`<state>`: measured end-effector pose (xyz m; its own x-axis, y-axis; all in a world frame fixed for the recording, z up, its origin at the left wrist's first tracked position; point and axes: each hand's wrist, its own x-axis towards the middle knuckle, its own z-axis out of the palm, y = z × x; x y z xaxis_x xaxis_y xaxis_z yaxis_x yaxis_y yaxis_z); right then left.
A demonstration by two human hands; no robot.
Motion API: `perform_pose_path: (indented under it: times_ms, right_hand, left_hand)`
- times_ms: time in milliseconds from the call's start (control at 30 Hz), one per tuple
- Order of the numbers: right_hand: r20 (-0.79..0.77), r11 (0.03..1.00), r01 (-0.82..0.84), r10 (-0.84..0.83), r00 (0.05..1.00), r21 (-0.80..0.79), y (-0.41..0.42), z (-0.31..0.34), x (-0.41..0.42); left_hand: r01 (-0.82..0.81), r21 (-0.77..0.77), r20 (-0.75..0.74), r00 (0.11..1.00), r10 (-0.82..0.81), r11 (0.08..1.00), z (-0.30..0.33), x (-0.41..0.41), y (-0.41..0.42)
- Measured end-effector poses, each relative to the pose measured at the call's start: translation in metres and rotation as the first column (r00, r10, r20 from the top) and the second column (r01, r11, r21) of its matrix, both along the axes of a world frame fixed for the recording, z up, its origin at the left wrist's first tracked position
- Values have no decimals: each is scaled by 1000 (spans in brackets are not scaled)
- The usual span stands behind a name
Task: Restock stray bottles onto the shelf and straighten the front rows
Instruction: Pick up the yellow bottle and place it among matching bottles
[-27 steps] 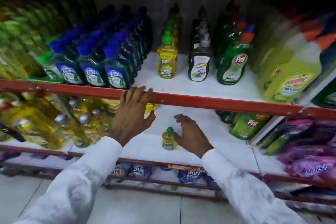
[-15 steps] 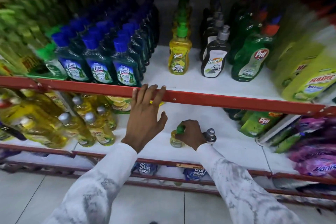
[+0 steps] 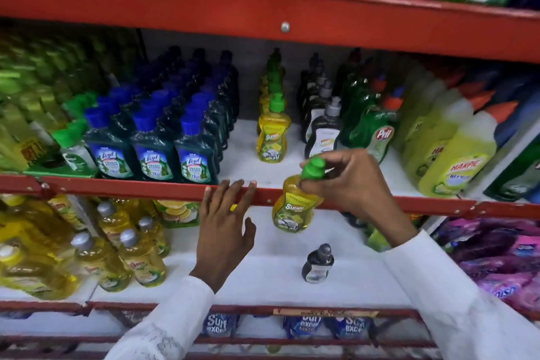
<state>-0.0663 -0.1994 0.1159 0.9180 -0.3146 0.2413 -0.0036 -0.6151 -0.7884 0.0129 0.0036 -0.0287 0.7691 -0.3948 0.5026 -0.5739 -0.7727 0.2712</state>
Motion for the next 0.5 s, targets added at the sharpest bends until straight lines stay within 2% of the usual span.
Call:
perform_pose_path:
  times_ms: [200,500]
  right_hand:
    - [136,1000,-8,12,991,-30,2,45,44]
    - [71,990,23,-13,997,-142,21,26,105]
  left_hand:
    - [0,-66,-29,1000,-1,998,-4,0,-5]
    - [5,-108,-50,999,-11,994,-3,-2,-7]
